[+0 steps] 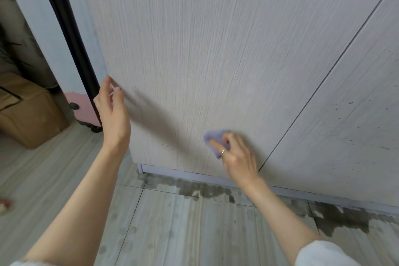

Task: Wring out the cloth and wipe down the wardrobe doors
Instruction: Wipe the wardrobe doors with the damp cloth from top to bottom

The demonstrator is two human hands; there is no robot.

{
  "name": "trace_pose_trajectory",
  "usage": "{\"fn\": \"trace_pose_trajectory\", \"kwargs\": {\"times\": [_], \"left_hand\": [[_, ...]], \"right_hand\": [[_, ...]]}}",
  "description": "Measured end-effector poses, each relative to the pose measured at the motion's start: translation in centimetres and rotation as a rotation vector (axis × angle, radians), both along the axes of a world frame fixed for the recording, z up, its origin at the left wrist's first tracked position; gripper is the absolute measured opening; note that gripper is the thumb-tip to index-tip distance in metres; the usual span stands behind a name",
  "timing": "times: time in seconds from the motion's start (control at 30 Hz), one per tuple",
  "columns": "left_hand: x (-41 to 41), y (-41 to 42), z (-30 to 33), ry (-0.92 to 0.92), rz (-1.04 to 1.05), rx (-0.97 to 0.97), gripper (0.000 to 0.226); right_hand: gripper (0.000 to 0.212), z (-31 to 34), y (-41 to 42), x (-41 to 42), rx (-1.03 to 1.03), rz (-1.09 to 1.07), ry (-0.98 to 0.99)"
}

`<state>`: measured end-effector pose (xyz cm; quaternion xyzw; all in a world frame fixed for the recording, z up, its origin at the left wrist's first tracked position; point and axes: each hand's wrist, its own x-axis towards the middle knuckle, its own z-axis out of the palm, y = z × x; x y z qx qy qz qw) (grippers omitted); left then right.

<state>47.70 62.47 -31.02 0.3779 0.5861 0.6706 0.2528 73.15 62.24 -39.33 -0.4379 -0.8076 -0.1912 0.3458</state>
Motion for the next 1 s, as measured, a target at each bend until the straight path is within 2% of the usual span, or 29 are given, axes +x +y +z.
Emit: {"fn": "trace_pose_trajectory", "kwargs": {"times": [0.07, 0.17, 0.23, 0.33, 0.4, 0.47, 0.57, 0.63, 0.7, 0.77, 0.87, 0.93, 1.0], "left_hand": [[-0.6, 0.1, -0.5, -0.024, -0.025, 0.017, 0.042], [-1.8, 0.3, -1.2, -0.048, -0.045, 0.029, 0.038], [-2.2, 0.3, -1.2, -0.055, -0.054, 0.035, 0.031], [-2.3, 0.2, -1.1, -0.056, -0.070, 0.041, 0.027], [-2.2, 0.3, -1.0, -0.063, -0.075, 0.048, 0.029], [-2.2, 0.3, -1.0, -0.071, -0.074, 0.052, 0.036], [-2.5, 0.3, -1.2, -0.077, -0.087, 0.053, 0.044], [-2.6, 0.3, -1.4, -0.075, -0.109, 0.057, 0.047], [-2.7, 0.3, -1.5, -0.075, -0.126, 0.064, 0.048], [-2.8, 0.3, -1.4, -0.074, -0.132, 0.067, 0.047], [-2.8, 0.3, -1.4, -0.083, -0.130, 0.069, 0.044], [-3.0, 0.3, -1.4, -0.084, -0.125, 0.068, 0.044], [-3.0, 0.3, -1.3, -0.076, -0.132, 0.065, 0.043]], "right_hand": [[0.049, -2.2, -0.1, 0.7, -0.005, 0.058, -0.212], [0.048, -1.0, 0.2, 0.6, -0.003, 0.077, -0.241], [0.053, 1.3, 0.4, -0.5, 0.040, 0.088, -0.086], [0.043, 5.5, 1.3, -3.2, 0.104, 0.069, 0.299], [0.044, 6.3, 2.0, -4.6, 0.150, 0.063, 0.407], [0.048, 4.3, 2.1, -5.0, 0.165, 0.082, 0.255], [0.048, -0.2, 1.5, -4.0, 0.133, 0.105, -0.160], [0.047, -0.8, 1.2, -3.5, 0.106, 0.117, -0.259], [0.047, 1.0, 1.1, -3.9, 0.098, 0.112, -0.143], [0.045, 4.5, 1.2, -5.1, 0.055, 0.074, 0.105], [0.044, 9.7, 2.2, -7.4, 0.168, 0.045, 0.422], [0.036, 9.9, 2.9, -8.5, 0.153, -0.025, 0.431], [0.035, 7.2, 2.7, -8.9, 0.090, -0.010, 0.228]]}}
